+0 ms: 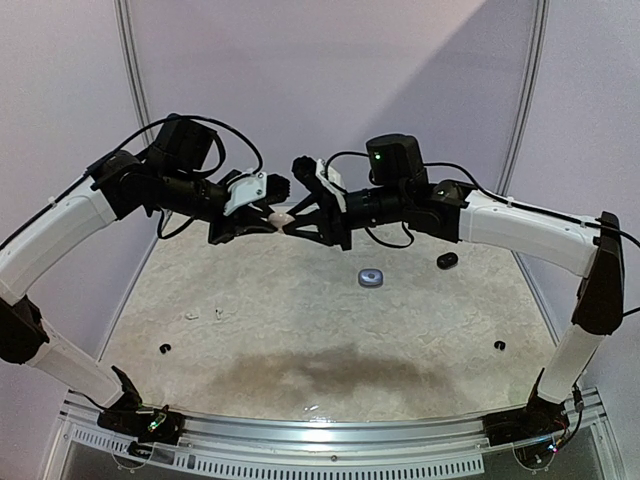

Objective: Insert the wireless bluetooth earbuds into the charging case

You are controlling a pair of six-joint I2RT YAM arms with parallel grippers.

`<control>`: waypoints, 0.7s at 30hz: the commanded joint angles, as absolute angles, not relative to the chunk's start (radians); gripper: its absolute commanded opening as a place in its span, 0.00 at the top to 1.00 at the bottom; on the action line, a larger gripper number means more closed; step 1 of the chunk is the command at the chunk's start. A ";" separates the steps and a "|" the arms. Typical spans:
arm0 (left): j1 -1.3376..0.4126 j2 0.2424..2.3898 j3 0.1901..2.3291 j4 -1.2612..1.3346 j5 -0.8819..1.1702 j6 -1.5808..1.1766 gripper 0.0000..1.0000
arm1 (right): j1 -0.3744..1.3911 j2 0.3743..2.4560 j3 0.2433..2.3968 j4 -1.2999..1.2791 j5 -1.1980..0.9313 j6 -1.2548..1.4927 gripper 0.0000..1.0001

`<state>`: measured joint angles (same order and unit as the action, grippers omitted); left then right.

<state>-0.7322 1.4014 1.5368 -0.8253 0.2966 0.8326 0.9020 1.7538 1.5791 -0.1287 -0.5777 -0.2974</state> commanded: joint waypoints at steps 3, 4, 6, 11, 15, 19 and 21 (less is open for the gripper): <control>-0.749 1.412 1.555 -0.827 0.311 0.815 1.00 | 0.903 1.775 1.611 -0.112 -0.542 -0.286 0.89; -0.749 1.411 1.554 -0.825 0.312 0.808 1.00 | 0.903 1.773 1.611 -0.114 -0.540 -0.286 0.92; -0.747 1.407 1.545 -0.811 0.308 0.775 0.90 | 0.903 1.771 1.610 -0.112 -0.528 -0.280 0.98; -0.715 1.344 1.456 -0.673 0.346 0.631 0.01 | 0.886 1.729 1.558 -0.004 -0.517 -0.213 1.00; -0.618 1.283 1.338 -0.536 0.533 0.479 0.01 | 0.829 1.655 1.399 0.361 -0.580 -0.029 1.00; -0.595 1.235 1.208 -0.300 0.677 0.320 0.10 | 0.820 1.634 1.316 0.627 -0.594 0.152 1.00; -0.597 1.240 1.175 -0.149 0.676 0.174 0.22 | 0.824 1.649 1.300 0.700 -0.571 0.186 1.00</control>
